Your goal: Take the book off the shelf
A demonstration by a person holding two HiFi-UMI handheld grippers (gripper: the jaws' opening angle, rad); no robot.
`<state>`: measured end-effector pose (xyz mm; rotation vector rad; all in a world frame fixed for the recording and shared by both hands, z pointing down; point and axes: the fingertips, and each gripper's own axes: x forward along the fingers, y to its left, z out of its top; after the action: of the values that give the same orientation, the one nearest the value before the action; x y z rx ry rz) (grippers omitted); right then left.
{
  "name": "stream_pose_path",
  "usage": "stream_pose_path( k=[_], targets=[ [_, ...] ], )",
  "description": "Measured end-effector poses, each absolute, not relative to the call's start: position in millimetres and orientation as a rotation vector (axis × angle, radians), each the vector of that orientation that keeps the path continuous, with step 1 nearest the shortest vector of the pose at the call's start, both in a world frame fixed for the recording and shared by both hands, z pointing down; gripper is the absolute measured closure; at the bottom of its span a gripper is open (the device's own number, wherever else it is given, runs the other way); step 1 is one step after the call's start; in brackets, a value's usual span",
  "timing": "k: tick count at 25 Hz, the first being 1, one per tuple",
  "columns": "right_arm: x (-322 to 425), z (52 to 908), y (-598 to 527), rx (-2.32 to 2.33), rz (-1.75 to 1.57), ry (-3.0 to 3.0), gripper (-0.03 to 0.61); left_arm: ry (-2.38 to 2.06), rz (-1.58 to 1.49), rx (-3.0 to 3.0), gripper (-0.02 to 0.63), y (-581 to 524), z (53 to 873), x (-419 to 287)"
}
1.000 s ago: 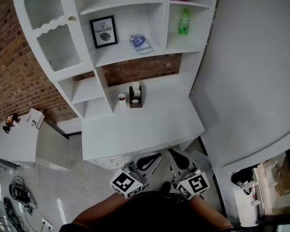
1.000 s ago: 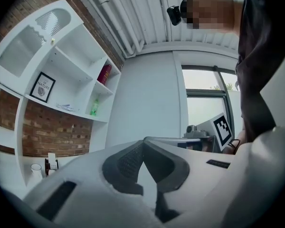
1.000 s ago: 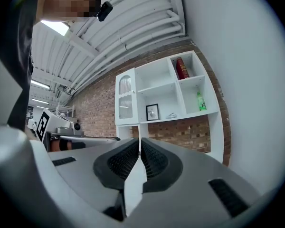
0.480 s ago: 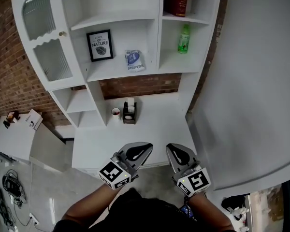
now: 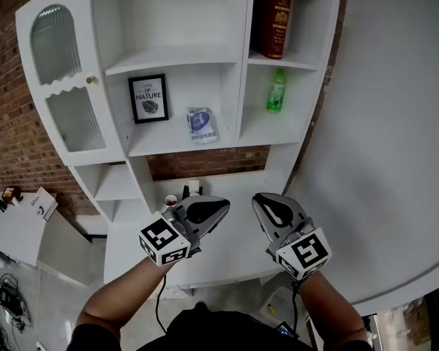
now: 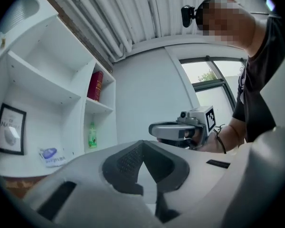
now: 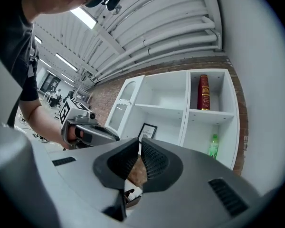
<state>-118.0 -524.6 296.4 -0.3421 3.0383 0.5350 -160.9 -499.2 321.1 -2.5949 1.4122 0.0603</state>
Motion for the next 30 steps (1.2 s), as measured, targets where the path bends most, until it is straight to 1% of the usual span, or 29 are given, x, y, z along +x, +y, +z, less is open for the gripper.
stream_pose_path(
  k=[8, 13, 16, 19, 20, 21, 22, 27, 30],
  targets=[
    [-170.9, 188.8, -581.5, -0.414, 0.582, 2.918, 0.554, 1.216, -0.109, -2.489, 0.606, -553.9, 236.7, -211.0],
    [-180.9, 130.8, -633.9, -0.555, 0.581, 2.842, 0.552, 1.066, -0.142, -2.432, 0.606, -583.9, 183.5, -223.5],
    [-182.4, 107.0, -666.1, -0.612, 0.505, 2.832, 0.551, 1.035, -0.138, -2.402, 0.606, -600.4, 158.2, -228.6],
    [-185.1, 77.7, -695.0, -0.678, 0.524, 2.82, 0.546, 1.03, -0.123, -2.361, 0.606, -617.7, 135.5, -233.5],
    [-188.7, 68.0, -704.0, -0.689, 0.533, 2.819, 0.523, 1.036, -0.124, -2.345, 0.606, -623.9, 130.0, -236.3],
    [-192.8, 59.4, -712.8, -0.695, 0.532, 2.818, 0.475, 1.043, -0.125, -2.335, 0.606, -630.1, 126.2, -239.0],
    [-196.7, 51.9, -721.5, -0.699, 0.526, 2.817, 0.448, 1.048, -0.123, -2.334, 0.606, -636.1, 123.5, -241.1],
    [-211.8, 18.0, -772.4, -0.738, 0.491, 2.799, 0.39, 1.069, -0.106, -2.335, 0.606, -665.5, 108.9, -248.0],
    [-219.3, 5.9, -814.3, -0.761, 0.387, 2.828, 0.334, 1.087, -0.078, -2.326, 0.606, -678.5, 98.0, -250.9]
  ],
)
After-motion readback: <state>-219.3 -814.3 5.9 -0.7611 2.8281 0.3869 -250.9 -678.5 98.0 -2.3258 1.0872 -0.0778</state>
